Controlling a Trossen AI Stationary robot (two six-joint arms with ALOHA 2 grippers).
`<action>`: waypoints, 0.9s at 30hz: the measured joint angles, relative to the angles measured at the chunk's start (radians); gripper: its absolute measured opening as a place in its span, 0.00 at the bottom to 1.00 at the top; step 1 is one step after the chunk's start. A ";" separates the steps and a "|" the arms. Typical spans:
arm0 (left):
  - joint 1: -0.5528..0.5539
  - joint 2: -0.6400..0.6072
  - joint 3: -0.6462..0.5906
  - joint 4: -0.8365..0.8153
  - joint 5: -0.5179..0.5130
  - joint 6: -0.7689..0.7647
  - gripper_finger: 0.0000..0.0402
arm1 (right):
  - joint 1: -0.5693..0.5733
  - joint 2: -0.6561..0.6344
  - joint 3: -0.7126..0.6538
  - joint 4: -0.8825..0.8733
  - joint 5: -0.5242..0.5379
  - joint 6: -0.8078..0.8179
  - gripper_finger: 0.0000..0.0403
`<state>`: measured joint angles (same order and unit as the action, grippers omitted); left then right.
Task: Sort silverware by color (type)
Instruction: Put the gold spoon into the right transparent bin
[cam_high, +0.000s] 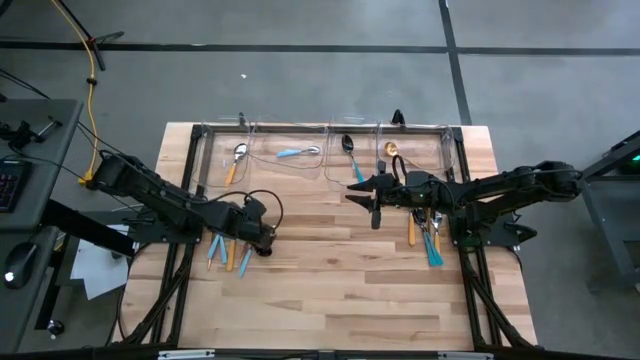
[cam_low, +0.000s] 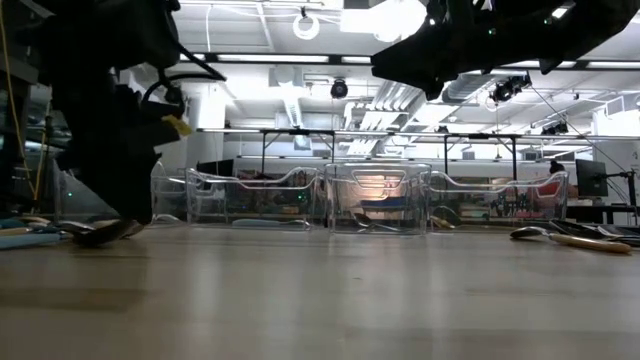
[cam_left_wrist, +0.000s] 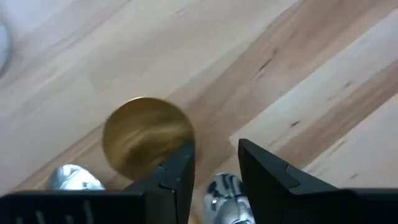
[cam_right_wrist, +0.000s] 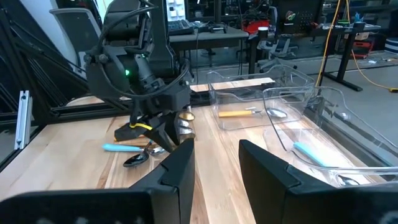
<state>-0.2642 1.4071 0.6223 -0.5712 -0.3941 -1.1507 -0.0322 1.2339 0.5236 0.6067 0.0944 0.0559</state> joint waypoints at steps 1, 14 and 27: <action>0.000 0.000 0.000 -0.011 -0.001 0.000 0.29 | 0.000 0.000 0.000 -0.001 0.000 0.000 0.27; -0.081 0.000 0.000 -0.150 0.045 -0.169 0.29 | 0.000 0.000 0.000 -0.027 0.000 -0.003 0.27; -0.109 0.046 -0.020 -0.139 -0.008 -0.254 0.29 | 0.000 0.000 0.000 -0.027 0.000 0.015 0.27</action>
<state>-0.3729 1.4527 0.6027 -0.7104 -0.4017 -1.4049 -0.0322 1.2343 0.5236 0.5793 0.0944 0.0711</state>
